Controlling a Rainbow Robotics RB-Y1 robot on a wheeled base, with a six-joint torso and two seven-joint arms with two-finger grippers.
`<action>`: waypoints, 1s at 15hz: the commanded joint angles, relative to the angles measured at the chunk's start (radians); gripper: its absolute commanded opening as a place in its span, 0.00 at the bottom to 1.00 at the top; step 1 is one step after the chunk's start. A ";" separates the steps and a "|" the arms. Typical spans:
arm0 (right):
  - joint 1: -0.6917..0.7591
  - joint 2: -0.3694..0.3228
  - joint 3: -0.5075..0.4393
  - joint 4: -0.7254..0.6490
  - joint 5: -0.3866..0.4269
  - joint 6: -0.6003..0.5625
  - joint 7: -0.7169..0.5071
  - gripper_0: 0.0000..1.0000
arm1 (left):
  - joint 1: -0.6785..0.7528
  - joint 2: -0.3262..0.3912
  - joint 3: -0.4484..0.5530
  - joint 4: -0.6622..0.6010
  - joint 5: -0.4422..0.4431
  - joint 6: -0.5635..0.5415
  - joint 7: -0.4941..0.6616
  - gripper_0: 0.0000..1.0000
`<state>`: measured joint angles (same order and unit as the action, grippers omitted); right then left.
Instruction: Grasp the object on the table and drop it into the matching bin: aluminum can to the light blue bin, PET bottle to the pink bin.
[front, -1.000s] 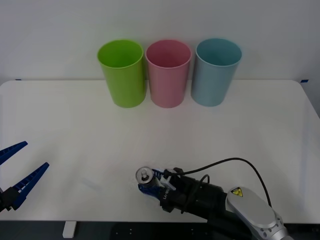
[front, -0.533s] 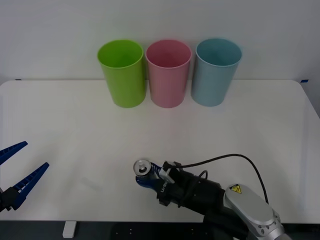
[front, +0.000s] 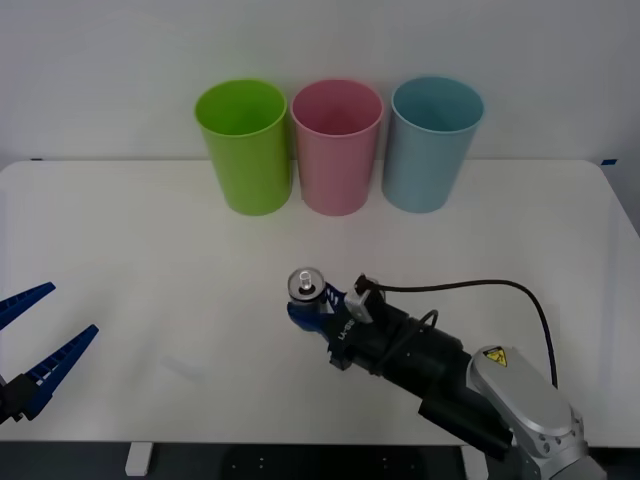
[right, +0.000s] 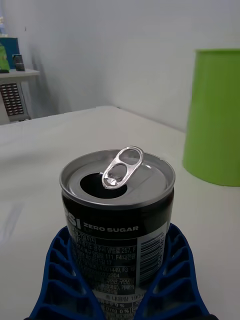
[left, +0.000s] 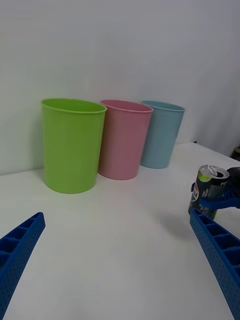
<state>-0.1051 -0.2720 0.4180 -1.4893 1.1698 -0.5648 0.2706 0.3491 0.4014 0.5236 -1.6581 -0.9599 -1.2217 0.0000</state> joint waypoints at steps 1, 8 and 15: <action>0.013 -0.016 -0.030 -0.072 0.001 0.011 -0.096 0.00 | 0.000 0.000 0.000 0.000 0.000 0.000 0.000 1.00; 0.025 -0.072 -0.137 -0.232 0.001 0.052 -0.266 0.00 | 0.000 0.000 0.000 0.000 0.000 0.000 0.000 1.00; -0.065 -0.151 -0.216 -0.308 0.001 0.171 -0.459 0.00 | 0.000 0.000 0.000 0.000 0.000 0.000 0.000 1.00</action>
<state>-0.1512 -0.4123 0.2029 -1.7968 1.1703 -0.4212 -0.1615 0.3491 0.4014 0.5236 -1.6581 -0.9599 -1.2217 0.0000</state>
